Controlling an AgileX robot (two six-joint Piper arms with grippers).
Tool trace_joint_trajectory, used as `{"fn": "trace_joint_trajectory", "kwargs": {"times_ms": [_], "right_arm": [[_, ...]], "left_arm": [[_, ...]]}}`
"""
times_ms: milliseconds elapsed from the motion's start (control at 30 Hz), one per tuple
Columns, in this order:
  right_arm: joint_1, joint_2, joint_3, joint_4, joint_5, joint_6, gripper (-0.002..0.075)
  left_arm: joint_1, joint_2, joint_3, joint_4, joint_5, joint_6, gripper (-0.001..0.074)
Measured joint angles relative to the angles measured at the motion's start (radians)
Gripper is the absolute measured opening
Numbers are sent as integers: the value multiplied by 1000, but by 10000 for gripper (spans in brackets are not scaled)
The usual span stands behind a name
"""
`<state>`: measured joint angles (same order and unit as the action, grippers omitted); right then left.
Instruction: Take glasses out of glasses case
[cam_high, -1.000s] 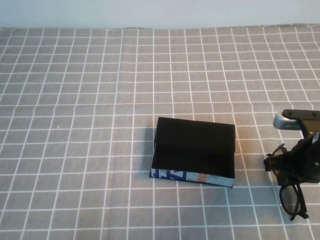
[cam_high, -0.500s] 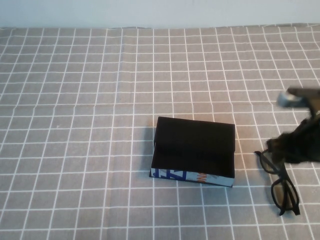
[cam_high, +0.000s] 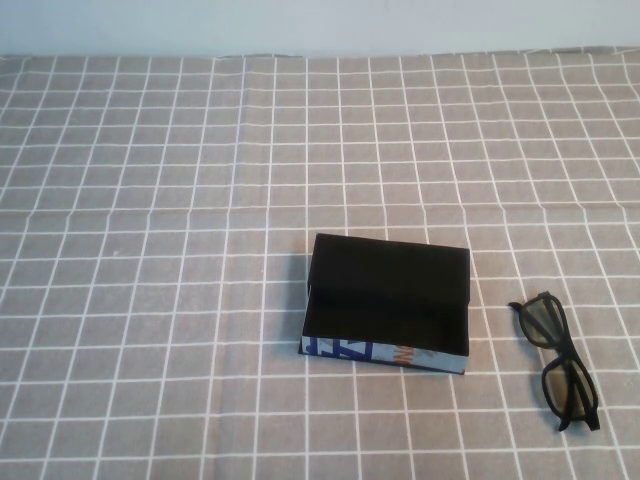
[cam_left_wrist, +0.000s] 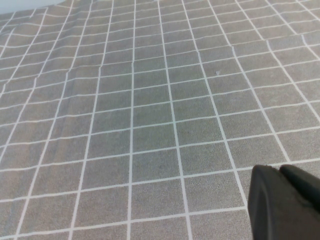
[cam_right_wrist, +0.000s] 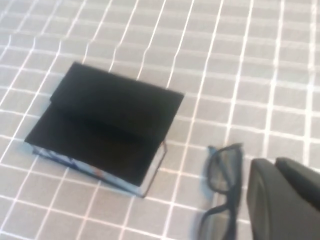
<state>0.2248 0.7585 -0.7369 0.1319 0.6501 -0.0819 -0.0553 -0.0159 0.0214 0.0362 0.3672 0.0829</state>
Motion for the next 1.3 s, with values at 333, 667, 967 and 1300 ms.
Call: {"fn": "trace_joint_trajectory", "kwargs": {"times_ms": [333, 667, 967, 1300], "right_arm": [[0, -412, 336, -91, -304, 20, -16], [-43, -522, 699, -1, -650, 22, -16], [-250, -633, 764, -36, -600, 22, -18], [-199, -676, 765, -54, -390, 82, -18]], "left_arm": [[0, 0, 0, 0, 0, 0, -4], [0, 0, 0, 0, 0, 0, -4], [0, 0, 0, 0, 0, 0, -4], [0, 0, 0, 0, 0, 0, -4]]}}
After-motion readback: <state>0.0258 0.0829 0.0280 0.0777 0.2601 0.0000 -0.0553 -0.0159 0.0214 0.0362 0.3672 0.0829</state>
